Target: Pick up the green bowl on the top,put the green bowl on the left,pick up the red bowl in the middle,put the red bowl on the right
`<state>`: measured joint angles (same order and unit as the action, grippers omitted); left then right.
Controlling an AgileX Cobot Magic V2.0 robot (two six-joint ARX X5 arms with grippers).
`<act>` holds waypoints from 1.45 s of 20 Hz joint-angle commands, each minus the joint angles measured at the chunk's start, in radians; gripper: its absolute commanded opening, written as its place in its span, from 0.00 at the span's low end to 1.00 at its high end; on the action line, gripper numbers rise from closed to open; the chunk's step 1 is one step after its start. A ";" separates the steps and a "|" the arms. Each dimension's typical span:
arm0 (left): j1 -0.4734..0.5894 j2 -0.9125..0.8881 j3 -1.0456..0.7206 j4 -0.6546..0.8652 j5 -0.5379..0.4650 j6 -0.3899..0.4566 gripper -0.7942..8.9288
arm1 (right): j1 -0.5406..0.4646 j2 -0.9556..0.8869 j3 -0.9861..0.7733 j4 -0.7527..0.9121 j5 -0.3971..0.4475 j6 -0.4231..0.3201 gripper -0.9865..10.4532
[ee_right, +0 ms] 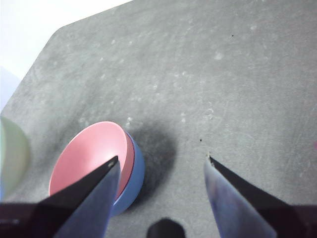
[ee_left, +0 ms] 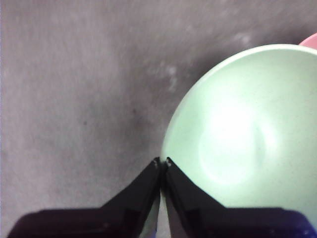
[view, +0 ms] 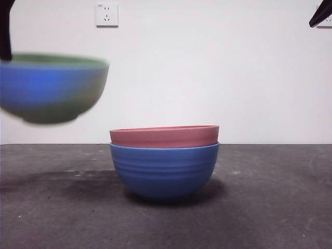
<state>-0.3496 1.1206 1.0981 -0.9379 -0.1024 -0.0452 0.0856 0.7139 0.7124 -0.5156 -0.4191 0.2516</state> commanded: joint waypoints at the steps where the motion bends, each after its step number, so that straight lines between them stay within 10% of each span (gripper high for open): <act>1: 0.030 0.005 -0.079 0.078 0.019 -0.007 0.07 | 0.003 0.000 0.003 0.006 0.002 -0.007 0.33; 25: 0.117 0.298 -0.177 0.331 0.132 -0.006 0.08 | 0.003 0.000 0.003 0.006 -0.001 -0.007 0.33; 29: 0.117 0.295 -0.175 0.313 0.130 -0.006 0.47 | 0.004 0.004 0.004 0.010 -0.002 -0.010 0.34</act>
<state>-0.2337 1.4117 0.9291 -0.6270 0.0231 -0.0521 0.0864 0.7162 0.7124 -0.5144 -0.4198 0.2489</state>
